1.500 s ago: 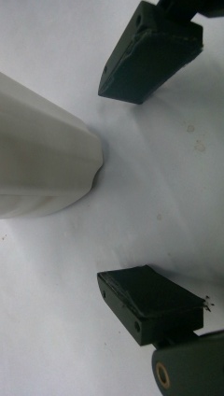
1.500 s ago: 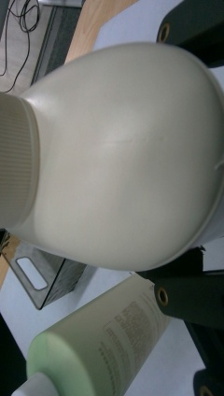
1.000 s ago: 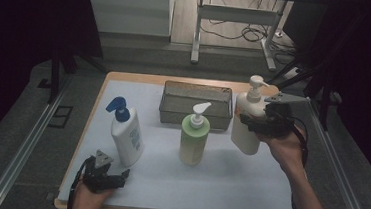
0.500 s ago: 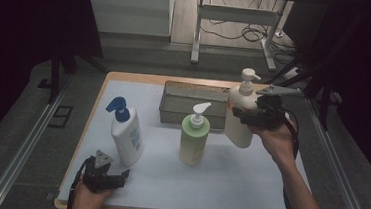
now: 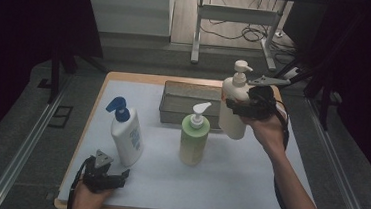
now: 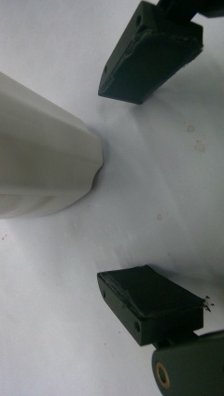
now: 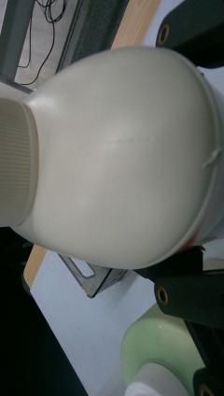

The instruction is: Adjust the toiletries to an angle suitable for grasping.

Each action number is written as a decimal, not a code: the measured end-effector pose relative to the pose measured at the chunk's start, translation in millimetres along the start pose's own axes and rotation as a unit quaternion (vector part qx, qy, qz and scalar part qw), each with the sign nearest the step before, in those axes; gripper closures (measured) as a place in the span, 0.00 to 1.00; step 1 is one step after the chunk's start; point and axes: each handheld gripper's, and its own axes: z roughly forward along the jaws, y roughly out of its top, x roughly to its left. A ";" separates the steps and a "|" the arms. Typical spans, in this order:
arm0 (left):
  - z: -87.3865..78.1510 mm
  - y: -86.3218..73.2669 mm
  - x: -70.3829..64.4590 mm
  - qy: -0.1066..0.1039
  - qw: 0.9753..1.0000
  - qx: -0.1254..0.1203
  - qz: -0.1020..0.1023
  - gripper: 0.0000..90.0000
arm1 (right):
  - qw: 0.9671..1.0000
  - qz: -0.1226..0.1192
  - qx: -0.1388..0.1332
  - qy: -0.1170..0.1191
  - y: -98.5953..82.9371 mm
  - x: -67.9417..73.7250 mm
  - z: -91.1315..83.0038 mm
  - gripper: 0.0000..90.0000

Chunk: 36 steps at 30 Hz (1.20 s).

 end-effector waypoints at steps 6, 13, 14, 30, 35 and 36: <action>0.0 0.0 0.1 0.000 1.000 0.000 0.000 0.12 | 1.000 0.002 -0.001 -0.001 9.3 2.6 11.0 0.41; 0.0 0.0 0.1 0.000 1.000 0.000 0.000 0.12 | 1.000 0.002 -0.003 -0.006 18.1 2.5 21.6 0.41; 0.0 0.1 0.1 0.000 1.000 0.000 0.000 0.12 | 1.000 0.002 -0.003 -0.006 18.1 2.5 21.6 0.41; -0.1 0.1 0.1 0.000 1.000 0.001 -0.001 0.12 | 1.000 0.008 -0.009 -0.016 30.8 1.3 55.3 0.41; -0.1 0.1 0.1 -0.001 1.000 0.002 -0.001 0.12 | 1.000 0.010 -0.010 -0.019 33.3 1.7 64.7 0.41; -0.1 0.1 0.1 -0.001 1.000 0.002 -0.001 0.12 | 1.000 0.008 -0.011 -0.020 34.4 1.5 67.5 0.41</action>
